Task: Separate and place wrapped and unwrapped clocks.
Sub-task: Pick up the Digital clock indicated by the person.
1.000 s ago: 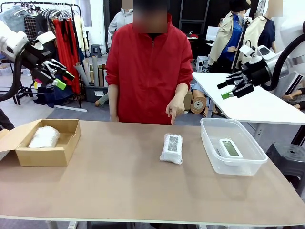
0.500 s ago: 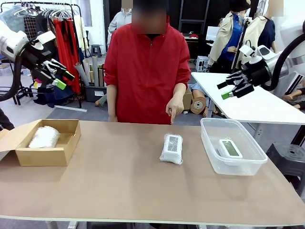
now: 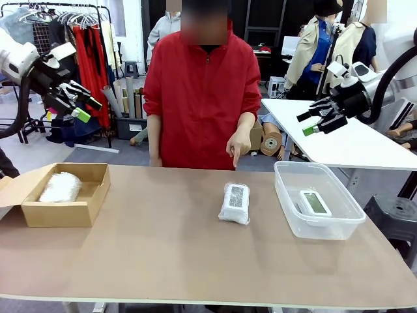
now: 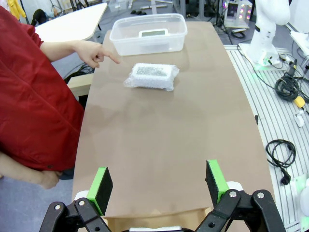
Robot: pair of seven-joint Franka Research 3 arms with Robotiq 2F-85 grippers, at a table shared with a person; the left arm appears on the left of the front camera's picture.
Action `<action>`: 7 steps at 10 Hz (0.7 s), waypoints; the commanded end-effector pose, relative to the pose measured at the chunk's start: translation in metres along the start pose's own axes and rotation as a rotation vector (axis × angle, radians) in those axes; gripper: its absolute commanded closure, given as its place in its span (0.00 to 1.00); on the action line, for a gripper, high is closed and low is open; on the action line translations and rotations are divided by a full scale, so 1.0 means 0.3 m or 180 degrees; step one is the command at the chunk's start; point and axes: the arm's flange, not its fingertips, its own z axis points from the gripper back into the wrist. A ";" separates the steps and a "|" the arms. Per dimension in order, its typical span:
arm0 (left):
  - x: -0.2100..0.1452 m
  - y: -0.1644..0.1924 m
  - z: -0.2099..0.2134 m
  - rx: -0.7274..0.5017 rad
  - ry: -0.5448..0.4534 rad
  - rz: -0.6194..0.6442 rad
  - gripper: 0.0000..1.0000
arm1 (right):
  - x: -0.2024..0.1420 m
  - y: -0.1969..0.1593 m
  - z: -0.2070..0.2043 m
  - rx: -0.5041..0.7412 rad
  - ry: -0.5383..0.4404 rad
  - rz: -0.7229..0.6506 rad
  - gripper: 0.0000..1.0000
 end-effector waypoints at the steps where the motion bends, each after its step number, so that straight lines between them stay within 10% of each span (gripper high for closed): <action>1: 0.028 0.028 -0.032 -0.0131 0.0350 0.0451 0.00 | 0.009 0.004 0.005 0.0002 -0.0005 0.0065 0.00; 7: 0.185 0.107 -0.391 -0.0006 0.1590 0.1208 0.00 | 0.009 0.004 0.005 0.0002 -0.0005 0.0065 0.00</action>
